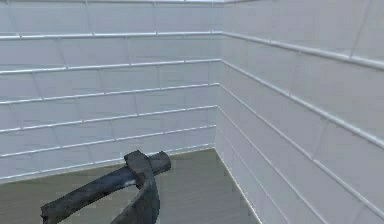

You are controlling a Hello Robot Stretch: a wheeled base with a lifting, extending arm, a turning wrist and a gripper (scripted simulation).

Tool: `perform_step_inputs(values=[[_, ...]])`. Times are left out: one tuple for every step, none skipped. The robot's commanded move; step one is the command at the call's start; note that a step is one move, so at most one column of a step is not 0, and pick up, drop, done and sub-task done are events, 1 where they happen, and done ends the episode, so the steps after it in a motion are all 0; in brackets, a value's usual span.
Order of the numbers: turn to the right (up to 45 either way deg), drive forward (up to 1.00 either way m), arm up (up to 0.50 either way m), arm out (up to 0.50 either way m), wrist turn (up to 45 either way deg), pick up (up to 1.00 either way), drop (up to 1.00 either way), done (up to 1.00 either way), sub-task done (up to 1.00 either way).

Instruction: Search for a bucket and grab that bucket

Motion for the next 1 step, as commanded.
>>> perform_step_inputs(values=[[0.0,0.00,0.00,0.00,45.0,0.00,0.00,0.00,0.00]])
